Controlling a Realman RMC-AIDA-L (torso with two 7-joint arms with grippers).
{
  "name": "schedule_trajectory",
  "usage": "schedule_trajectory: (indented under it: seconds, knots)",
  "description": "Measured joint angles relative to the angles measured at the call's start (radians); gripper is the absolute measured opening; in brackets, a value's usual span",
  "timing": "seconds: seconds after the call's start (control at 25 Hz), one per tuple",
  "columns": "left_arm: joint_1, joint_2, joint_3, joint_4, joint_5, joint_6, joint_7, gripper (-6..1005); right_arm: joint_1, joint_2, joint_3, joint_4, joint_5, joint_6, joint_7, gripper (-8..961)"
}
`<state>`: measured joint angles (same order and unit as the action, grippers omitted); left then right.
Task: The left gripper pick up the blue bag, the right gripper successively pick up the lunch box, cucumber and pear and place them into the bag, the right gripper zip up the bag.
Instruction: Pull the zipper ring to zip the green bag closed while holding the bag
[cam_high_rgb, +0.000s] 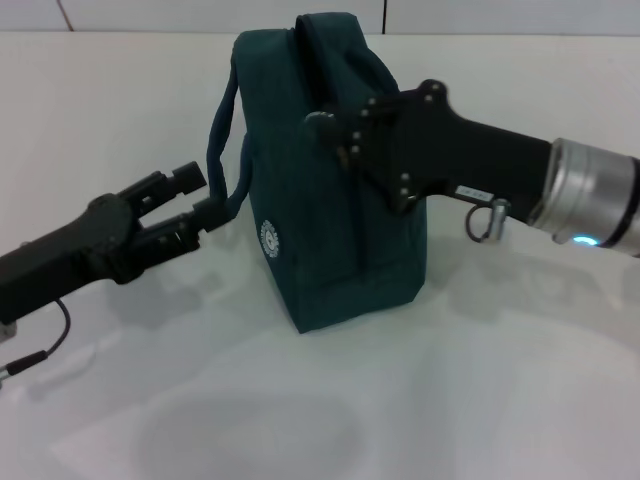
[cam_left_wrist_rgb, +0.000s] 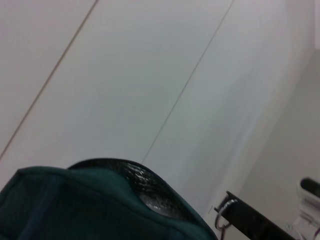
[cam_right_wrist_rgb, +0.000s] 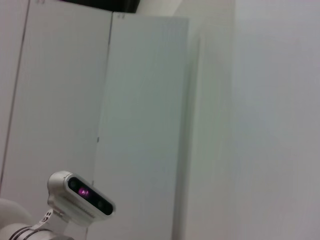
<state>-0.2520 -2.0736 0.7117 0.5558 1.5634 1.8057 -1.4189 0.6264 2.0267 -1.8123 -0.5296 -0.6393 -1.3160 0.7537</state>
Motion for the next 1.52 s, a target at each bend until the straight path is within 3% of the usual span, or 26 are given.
schedule_trajectory:
  seconds: [0.24, 0.76, 1.52]
  knots:
    - [0.002, -0.005, -0.001, -0.025, 0.008, -0.015, 0.031, 832, 0.047, 0.001, -0.037, -0.009, 0.004, 0.029, 0.014, 17]
    - [-0.004, -0.009, 0.002, -0.06, 0.023, -0.12, 0.107, 800, 0.089, 0.001, -0.007, -0.029, 0.007, 0.111, -0.011, 17]
    - [-0.146, -0.015, 0.009, -0.146, 0.031, -0.159, 0.168, 753, 0.089, 0.001, 0.013, -0.029, 0.007, 0.112, -0.011, 17]
